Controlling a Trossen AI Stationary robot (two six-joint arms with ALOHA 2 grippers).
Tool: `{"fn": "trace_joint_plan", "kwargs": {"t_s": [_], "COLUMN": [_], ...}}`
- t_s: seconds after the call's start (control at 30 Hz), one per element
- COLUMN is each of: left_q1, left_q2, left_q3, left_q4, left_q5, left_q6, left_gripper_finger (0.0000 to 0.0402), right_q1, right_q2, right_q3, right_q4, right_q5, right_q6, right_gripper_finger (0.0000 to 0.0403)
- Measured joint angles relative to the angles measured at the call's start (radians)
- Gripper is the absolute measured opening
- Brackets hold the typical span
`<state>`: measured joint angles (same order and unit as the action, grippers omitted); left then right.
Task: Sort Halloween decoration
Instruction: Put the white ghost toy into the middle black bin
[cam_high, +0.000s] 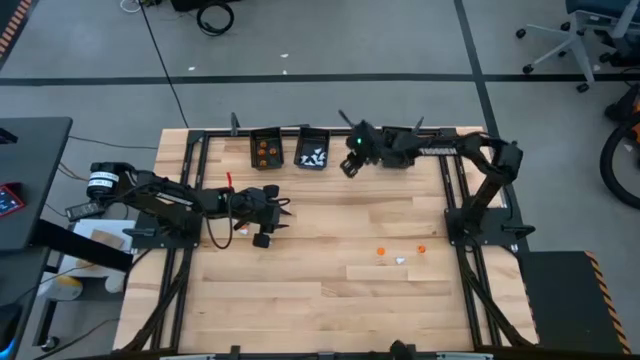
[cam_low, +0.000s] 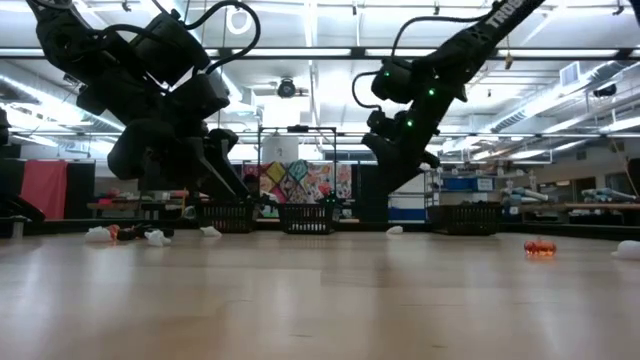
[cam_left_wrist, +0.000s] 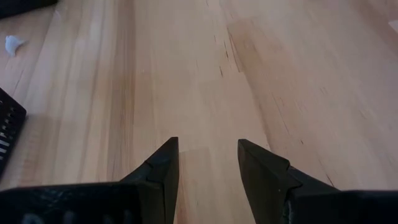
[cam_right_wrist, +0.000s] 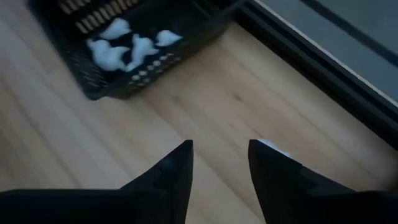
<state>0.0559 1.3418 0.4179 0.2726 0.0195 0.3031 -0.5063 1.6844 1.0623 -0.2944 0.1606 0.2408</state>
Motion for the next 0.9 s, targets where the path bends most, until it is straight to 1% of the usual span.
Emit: {"fn": "trace_joint_plan", "kwargs": {"t_s": [0.17,0.27,0.43,0.5,0.6,0.77,0.9], "left_q1": [0.000,0.000,0.000,0.000,0.000,0.000,0.000], "left_q2": [0.000,0.000,0.000,0.000,0.000,0.000,0.000], "left_q3": [0.000,0.000,0.000,0.000,0.000,0.000,0.000], "left_q4": [0.001,0.009,0.014,0.015,0.014,0.010,0.010], "left_q5": [0.000,0.000,0.000,0.000,0.000,0.000,0.000], "left_q6": [0.000,0.000,0.000,0.000,0.000,0.000,0.004], "left_gripper_finger": [0.0144,0.0144,0.0144,0.0144,0.0144,0.0144,0.0144], "right_q1": [-0.068,-0.085,-0.099,-0.105,-0.112,-0.112,-0.124], "right_q2": [0.000,0.017,0.105,0.145,0.191,0.229,0.251], "right_q3": [0.012,0.015,0.051,0.086,0.138,0.206,0.225], "right_q4": [-0.049,-0.052,-0.086,-0.104,-0.145,-0.203,-0.227], "right_q5": [-0.056,-0.064,-0.099,-0.095,-0.058,-0.048,-0.038], "right_q6": [-0.010,-0.015,-0.034,-0.044,-0.059,-0.088,-0.112], "right_gripper_finger": [0.0163,0.0163,0.0163,0.0163,0.0163,0.0163,0.0163]}}
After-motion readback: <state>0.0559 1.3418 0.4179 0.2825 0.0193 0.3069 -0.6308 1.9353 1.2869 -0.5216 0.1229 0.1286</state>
